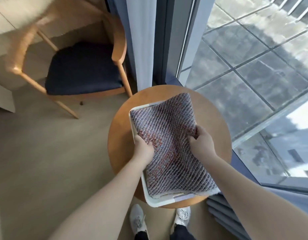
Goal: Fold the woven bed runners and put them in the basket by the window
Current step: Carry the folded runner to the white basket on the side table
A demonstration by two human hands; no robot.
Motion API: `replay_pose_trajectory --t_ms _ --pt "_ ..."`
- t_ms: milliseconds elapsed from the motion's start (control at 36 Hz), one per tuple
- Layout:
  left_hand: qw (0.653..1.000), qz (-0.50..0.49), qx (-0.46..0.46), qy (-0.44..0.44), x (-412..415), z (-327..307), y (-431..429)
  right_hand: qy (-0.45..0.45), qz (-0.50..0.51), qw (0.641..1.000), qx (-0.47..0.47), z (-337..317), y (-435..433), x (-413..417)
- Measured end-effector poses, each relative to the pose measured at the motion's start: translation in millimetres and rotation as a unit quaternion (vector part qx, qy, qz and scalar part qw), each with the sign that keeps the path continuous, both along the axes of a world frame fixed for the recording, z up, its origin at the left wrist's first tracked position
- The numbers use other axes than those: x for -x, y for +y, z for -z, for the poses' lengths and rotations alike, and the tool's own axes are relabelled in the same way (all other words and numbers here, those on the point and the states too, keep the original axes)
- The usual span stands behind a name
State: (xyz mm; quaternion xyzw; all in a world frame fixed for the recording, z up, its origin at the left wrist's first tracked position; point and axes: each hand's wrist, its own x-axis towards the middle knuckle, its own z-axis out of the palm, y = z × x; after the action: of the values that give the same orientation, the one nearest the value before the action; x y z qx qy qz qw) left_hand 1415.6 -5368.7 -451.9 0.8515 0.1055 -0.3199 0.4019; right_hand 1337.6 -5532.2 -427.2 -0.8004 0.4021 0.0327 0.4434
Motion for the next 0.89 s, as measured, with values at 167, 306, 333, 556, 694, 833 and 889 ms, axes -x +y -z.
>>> replay_pose_trajectory --t_ms 167,306,333,556,694,833,889 --pt "0.999 0.014 -0.029 0.002 -8.0 11.1 -0.4 0.125 -0.055 0.989 0.053 28.8 -3.0 -19.8" --pt "0.973 0.156 -0.092 -0.145 -2.3 17.6 -13.0 0.203 -0.176 0.954 0.136 44.5 5.8 -23.8" --pt "0.959 0.198 -0.112 -0.172 -2.8 20.6 -17.4 0.187 -0.212 0.945 0.164 46.2 8.7 -25.7" --pt "0.883 0.311 -0.288 -0.199 -22.1 68.8 -44.3 0.124 -0.387 0.853 0.328 88.4 -2.2 -76.5" --pt "0.857 0.328 -0.350 -0.190 -22.8 112.1 -30.1 0.167 -0.411 0.816 0.372 128.4 -19.8 -76.8" --pt "0.849 0.327 -0.366 -0.198 -24.6 123.7 -32.8 0.171 -0.404 0.821 0.366 141.4 -21.6 -65.8" --pt "0.851 0.328 -0.355 -0.207 -15.9 118.8 -34.3 0.171 -0.386 0.840 0.341 136.9 -12.9 -55.5"
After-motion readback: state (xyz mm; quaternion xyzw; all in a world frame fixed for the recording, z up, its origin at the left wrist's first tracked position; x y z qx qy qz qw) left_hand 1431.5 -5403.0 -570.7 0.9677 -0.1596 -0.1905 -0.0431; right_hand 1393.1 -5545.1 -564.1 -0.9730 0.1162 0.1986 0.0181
